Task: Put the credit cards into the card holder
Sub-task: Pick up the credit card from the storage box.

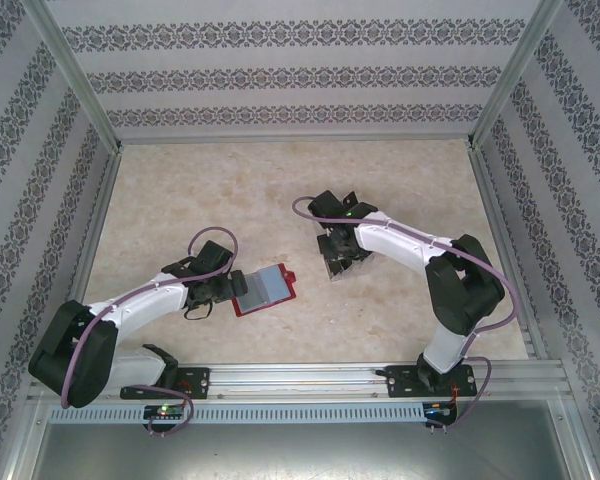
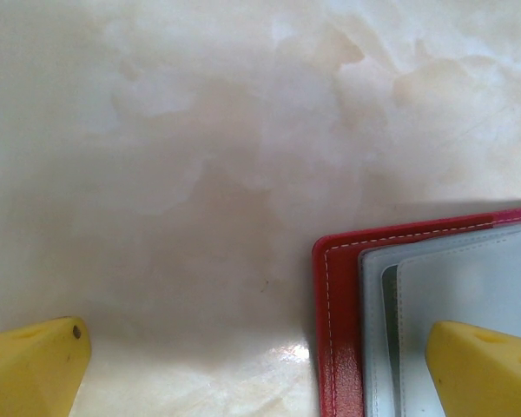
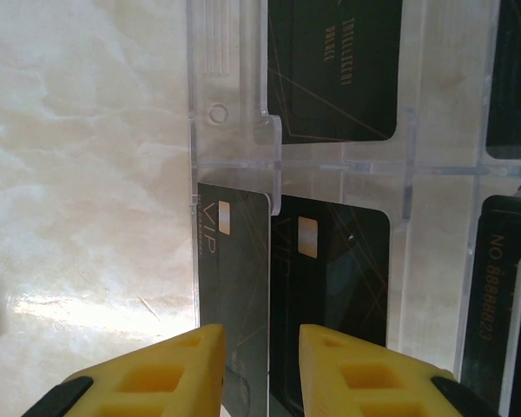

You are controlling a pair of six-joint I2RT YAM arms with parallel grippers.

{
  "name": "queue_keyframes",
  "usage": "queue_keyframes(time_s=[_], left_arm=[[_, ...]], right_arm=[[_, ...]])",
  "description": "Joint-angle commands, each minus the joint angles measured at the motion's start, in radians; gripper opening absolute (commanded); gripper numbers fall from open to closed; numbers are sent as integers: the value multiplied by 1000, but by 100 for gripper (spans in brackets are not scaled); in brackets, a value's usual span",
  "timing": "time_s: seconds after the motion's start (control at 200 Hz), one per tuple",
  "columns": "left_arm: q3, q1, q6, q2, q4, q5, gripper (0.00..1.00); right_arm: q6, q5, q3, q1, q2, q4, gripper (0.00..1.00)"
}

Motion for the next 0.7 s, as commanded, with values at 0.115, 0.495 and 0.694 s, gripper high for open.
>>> queue_keyframes(time_s=[0.115,0.495,0.694], left_arm=[[-12,-12,-9,7,33,4,100],[-15,-11,-10,4,35,4,100],[-15,-11,-8,2,36,4,100]], right_arm=[[-3,94,22,41,-37,-39,30],[-15,135,54,59,11,-61,30],[-14,124,55,54,41,-56,28]])
